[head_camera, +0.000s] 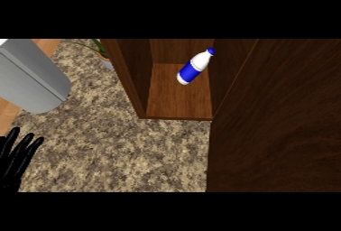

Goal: Pick up the bottled water, place it into the cabinet and close the cabinet

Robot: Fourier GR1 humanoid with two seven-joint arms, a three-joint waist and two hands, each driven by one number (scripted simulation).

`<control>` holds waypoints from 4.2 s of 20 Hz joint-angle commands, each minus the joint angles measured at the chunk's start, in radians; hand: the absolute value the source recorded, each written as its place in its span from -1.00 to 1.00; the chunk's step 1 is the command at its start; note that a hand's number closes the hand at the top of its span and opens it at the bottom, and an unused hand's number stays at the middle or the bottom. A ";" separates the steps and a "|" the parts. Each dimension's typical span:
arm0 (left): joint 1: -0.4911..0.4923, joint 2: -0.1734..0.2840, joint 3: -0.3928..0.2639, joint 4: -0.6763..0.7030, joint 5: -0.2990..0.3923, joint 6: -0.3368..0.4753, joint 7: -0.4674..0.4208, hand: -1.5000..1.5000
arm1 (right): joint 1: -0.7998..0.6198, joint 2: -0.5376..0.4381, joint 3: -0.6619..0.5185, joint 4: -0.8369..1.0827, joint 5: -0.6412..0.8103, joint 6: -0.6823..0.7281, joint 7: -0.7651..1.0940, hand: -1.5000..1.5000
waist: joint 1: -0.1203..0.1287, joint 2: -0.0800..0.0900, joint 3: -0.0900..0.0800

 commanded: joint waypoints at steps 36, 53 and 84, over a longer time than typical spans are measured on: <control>0.219 0.192 0.311 0.075 0.167 -0.364 -0.075 -1.00 | -1.088 0.461 0.578 0.277 0.237 -0.749 0.606 1.00 | 0.115 0.026 0.002; 0.432 0.096 0.481 0.114 0.151 -0.543 -0.127 -1.00 | -1.603 0.468 0.477 0.834 -0.219 -0.800 0.520 1.00 | 0.020 0.031 0.016; 0.433 -0.067 0.660 0.112 0.118 -0.661 0.072 -1.00 | -1.729 0.387 0.109 1.290 0.120 -0.558 0.170 -1.00 | -0.001 0.036 0.016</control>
